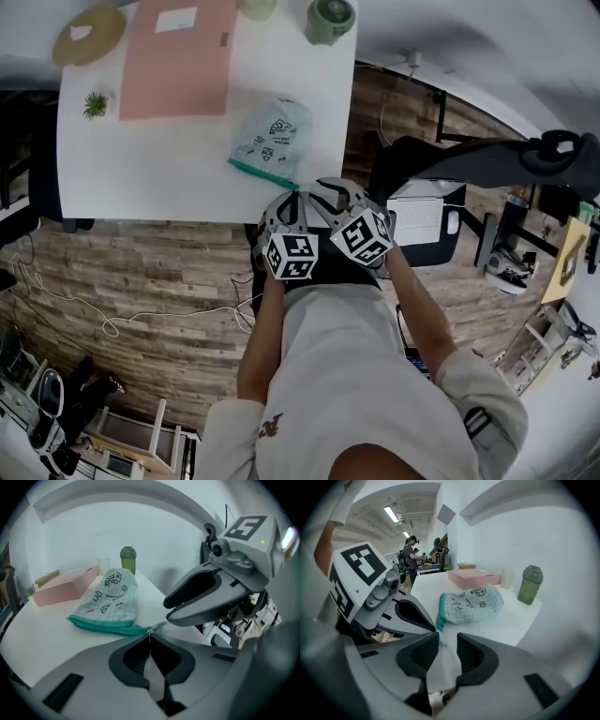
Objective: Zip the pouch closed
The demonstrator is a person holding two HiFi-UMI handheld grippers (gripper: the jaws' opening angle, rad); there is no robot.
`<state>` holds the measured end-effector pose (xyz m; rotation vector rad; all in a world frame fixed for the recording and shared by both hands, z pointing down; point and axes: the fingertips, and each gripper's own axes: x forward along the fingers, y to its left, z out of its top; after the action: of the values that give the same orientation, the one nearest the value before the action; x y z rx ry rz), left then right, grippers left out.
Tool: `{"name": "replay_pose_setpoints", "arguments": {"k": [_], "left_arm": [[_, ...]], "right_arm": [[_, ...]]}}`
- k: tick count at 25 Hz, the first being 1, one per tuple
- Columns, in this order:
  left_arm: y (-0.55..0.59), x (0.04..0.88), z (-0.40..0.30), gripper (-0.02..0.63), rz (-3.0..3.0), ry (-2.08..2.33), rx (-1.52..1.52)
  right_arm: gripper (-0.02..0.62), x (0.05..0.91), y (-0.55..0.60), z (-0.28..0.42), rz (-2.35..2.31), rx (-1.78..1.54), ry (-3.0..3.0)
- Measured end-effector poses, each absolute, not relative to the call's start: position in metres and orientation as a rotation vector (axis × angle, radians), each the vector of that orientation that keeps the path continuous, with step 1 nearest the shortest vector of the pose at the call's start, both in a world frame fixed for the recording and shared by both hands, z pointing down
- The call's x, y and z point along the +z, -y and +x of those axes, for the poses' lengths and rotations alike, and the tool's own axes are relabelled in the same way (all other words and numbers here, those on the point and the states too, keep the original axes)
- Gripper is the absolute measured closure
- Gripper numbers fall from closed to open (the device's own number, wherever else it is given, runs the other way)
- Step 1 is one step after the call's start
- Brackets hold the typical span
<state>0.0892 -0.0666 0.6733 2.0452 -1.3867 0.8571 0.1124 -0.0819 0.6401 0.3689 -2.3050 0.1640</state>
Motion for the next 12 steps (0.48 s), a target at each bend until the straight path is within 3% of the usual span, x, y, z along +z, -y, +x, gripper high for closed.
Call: {"name": "replay_pose_setpoints", "arguments": {"k": [12], "left_arm": [[0.063,0.662,0.087,0.607,2.115,1.291,0.808]], "right_arm": [[0.484,0.654,0.07,0.093,0.254,0.017,2.256]]}}
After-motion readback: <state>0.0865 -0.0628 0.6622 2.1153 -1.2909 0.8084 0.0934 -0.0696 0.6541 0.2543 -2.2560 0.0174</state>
